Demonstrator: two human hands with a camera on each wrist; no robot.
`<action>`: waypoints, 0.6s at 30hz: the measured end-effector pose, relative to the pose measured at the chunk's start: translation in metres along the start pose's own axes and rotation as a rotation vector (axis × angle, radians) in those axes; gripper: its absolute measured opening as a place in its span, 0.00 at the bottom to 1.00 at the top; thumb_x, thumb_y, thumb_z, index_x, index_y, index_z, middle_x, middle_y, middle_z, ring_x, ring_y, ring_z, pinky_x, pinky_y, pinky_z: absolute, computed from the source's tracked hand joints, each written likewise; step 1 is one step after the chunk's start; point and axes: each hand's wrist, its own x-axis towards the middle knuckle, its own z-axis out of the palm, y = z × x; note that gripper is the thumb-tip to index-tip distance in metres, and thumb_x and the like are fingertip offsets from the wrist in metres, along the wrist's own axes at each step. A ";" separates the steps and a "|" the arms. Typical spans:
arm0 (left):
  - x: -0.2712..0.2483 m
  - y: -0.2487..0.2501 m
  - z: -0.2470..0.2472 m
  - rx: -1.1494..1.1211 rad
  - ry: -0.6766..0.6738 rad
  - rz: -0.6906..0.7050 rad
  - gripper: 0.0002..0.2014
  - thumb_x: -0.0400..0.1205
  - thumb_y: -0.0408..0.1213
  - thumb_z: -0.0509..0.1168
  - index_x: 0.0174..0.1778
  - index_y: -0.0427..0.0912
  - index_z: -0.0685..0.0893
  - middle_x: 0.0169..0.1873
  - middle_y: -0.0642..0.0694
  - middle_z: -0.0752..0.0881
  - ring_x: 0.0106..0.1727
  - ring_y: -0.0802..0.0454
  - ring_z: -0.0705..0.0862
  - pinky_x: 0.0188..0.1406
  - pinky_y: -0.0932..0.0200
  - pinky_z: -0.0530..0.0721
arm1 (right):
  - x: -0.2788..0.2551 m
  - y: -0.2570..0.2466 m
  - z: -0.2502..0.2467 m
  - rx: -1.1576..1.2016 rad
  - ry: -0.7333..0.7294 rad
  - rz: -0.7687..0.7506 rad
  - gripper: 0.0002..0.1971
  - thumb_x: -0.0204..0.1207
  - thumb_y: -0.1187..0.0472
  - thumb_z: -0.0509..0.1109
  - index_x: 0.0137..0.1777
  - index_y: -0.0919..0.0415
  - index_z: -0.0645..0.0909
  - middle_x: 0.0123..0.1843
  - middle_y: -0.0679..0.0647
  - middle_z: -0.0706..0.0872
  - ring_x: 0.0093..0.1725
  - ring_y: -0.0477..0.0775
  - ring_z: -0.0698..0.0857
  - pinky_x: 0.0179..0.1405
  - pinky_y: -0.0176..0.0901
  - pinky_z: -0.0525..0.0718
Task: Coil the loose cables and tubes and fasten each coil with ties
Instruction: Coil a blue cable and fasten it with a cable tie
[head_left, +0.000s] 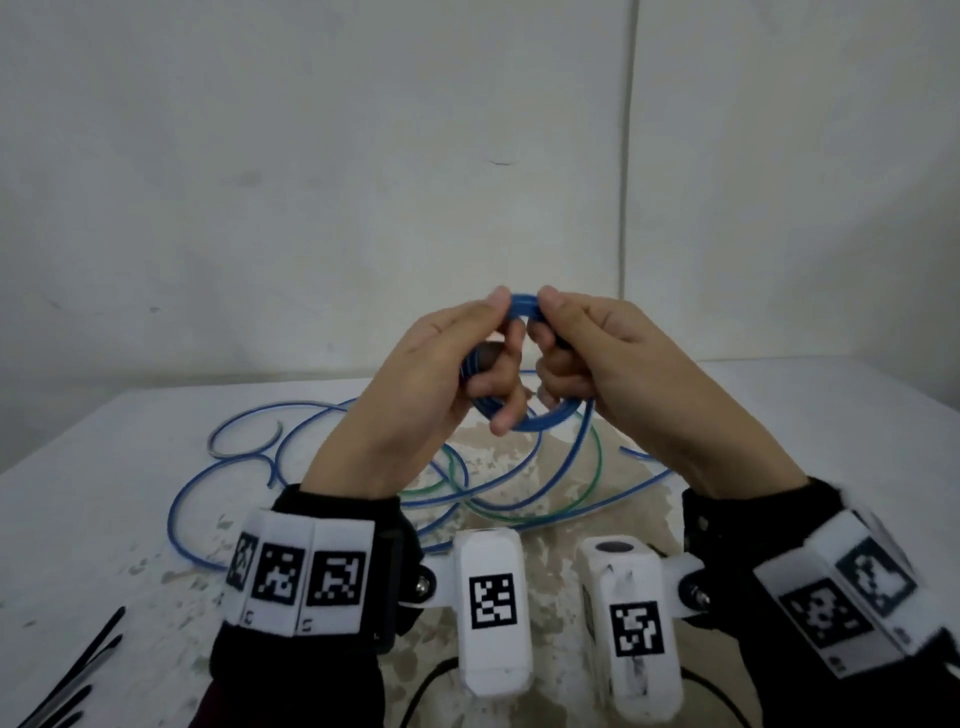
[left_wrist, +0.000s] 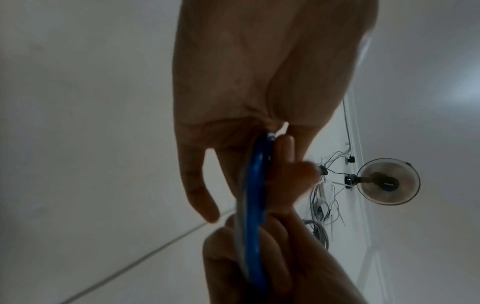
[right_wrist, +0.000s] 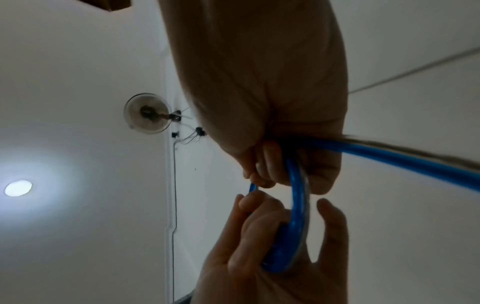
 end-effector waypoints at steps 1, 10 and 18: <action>-0.001 0.001 0.000 0.058 -0.005 0.001 0.18 0.87 0.43 0.51 0.33 0.40 0.74 0.19 0.51 0.59 0.17 0.53 0.64 0.32 0.56 0.67 | -0.001 -0.001 0.002 -0.034 -0.003 0.001 0.18 0.87 0.55 0.52 0.36 0.60 0.70 0.21 0.42 0.62 0.21 0.43 0.63 0.32 0.39 0.74; -0.003 0.007 0.001 0.084 0.013 0.023 0.17 0.87 0.43 0.52 0.33 0.39 0.70 0.19 0.52 0.58 0.17 0.55 0.58 0.25 0.60 0.55 | -0.002 -0.005 0.001 -0.031 -0.024 0.000 0.18 0.88 0.56 0.51 0.37 0.61 0.72 0.22 0.42 0.63 0.22 0.43 0.64 0.38 0.42 0.75; -0.002 0.009 0.005 -0.013 0.053 0.078 0.17 0.84 0.44 0.54 0.32 0.38 0.70 0.18 0.52 0.59 0.18 0.56 0.57 0.18 0.66 0.59 | -0.003 -0.010 -0.001 0.052 -0.005 -0.021 0.18 0.87 0.57 0.53 0.37 0.64 0.72 0.24 0.50 0.61 0.24 0.46 0.64 0.28 0.32 0.70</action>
